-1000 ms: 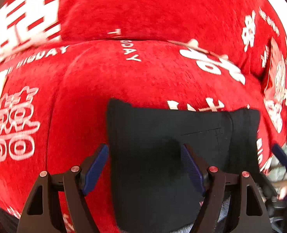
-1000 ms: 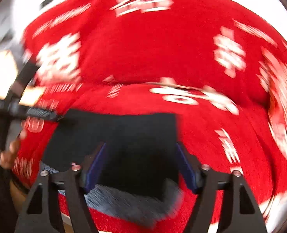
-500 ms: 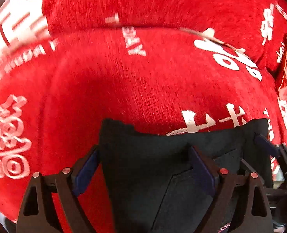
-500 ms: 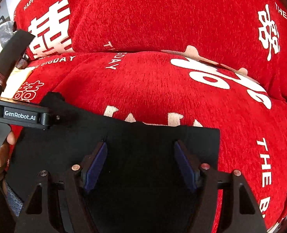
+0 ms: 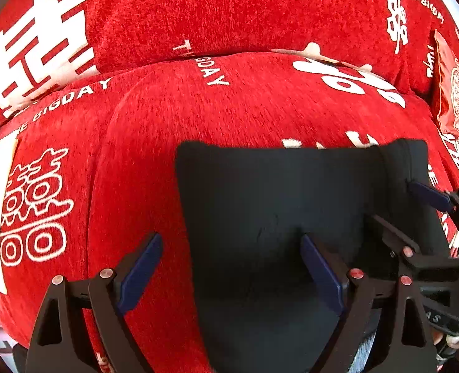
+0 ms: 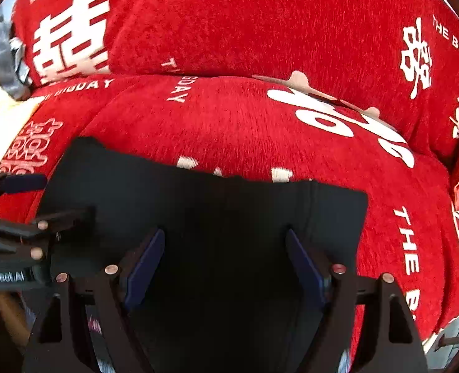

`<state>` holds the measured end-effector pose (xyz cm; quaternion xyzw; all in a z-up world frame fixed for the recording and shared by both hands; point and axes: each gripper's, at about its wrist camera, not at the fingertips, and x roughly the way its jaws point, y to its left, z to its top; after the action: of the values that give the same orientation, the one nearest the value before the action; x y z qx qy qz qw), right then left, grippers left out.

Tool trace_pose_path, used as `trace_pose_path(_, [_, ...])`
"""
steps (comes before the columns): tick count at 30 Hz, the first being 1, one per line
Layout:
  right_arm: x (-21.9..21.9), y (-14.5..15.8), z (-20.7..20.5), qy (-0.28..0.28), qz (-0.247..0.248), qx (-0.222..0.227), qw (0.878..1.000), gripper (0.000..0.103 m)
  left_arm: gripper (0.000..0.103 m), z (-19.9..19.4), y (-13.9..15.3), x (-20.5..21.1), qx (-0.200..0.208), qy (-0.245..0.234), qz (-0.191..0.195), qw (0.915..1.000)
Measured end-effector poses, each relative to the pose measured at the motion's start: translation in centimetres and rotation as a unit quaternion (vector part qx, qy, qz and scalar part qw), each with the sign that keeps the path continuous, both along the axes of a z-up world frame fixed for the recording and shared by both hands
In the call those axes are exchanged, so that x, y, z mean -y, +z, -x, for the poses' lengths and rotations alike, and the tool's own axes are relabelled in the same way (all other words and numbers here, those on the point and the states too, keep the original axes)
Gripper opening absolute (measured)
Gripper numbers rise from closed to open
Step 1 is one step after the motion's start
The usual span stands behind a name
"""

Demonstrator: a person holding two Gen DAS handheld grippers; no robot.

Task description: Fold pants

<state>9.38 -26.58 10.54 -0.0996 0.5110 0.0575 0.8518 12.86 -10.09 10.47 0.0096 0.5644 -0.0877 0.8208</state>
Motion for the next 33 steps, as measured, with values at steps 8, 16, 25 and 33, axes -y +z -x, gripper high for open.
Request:
trace_pose_path(8, [2.0, 0.4, 6.8, -0.03, -0.003, 0.016, 0.999, 0.086, 0.091, 3.6, 0.3, -0.1, 0.007, -0.01, 0.0, 0.9999])
trace_pose_path(16, [1.5, -0.2, 8.4, -0.031, 0.024, 0.027, 0.999, 0.088, 0.092, 5.2, 0.0, -0.7, 0.009, -0.002, 0.013, 0.9999])
trace_pose_path(25, [0.9, -0.4, 9.6, -0.037, 0.006, 0.019, 0.999, 0.091, 0.102, 8.0, -1.9, -2.4, -0.017, -0.015, 0.031, 0.9993])
trace_pose_path(33, [1.3, 2.1, 11.2, -0.035, -0.002, 0.044, 0.998, 0.094, 0.102, 8.6, -0.4, -5.1, -0.019, 0.0, 0.085, 0.9962])
